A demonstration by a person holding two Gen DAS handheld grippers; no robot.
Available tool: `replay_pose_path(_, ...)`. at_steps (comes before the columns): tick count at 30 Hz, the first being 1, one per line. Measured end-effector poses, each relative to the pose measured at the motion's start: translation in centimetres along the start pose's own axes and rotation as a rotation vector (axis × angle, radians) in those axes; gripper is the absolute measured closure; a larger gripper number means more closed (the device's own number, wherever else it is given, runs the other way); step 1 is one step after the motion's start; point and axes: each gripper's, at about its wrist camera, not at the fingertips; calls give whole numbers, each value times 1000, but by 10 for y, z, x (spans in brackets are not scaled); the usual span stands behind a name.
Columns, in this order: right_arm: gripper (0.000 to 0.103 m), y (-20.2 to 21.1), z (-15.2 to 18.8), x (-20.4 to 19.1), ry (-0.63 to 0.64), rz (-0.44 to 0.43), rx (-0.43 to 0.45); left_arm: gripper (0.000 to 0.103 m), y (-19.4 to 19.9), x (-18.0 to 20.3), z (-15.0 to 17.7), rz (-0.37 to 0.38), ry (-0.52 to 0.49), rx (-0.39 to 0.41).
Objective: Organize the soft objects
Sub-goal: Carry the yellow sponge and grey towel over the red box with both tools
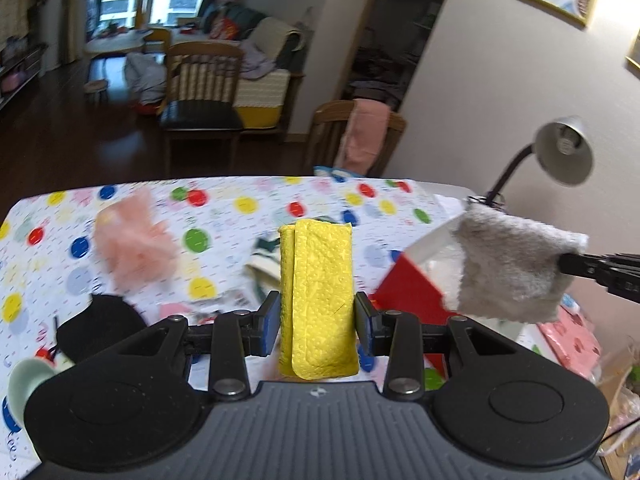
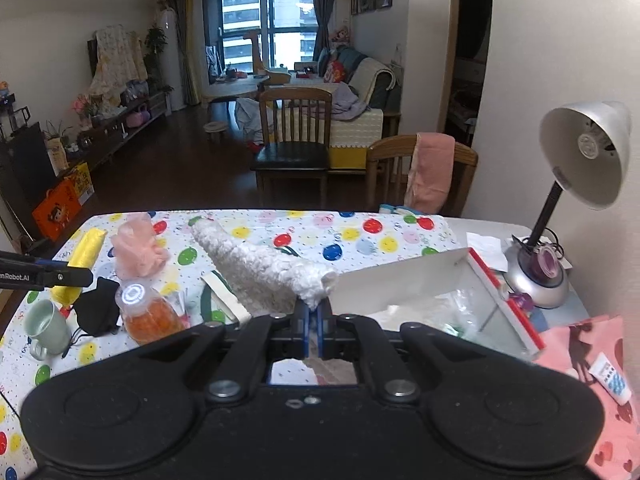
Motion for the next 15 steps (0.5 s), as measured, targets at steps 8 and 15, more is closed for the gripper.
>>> replay_pose_path(8, 101, 3, -6, 30, 8, 30, -47, 65, -19, 63, -15, 58, -90, -9)
replay_pose_path(15, 101, 8, -13, 65, 17, 56, -43, 65, -51, 123, -25, 117, -152, -53)
Point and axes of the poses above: each gripper's, at about its wrist camera, not at the fingertips, and y roughly against the way its jaws point, x to its right, z to its underside, and after that the axes turned 6 degrees about -y, right-handed
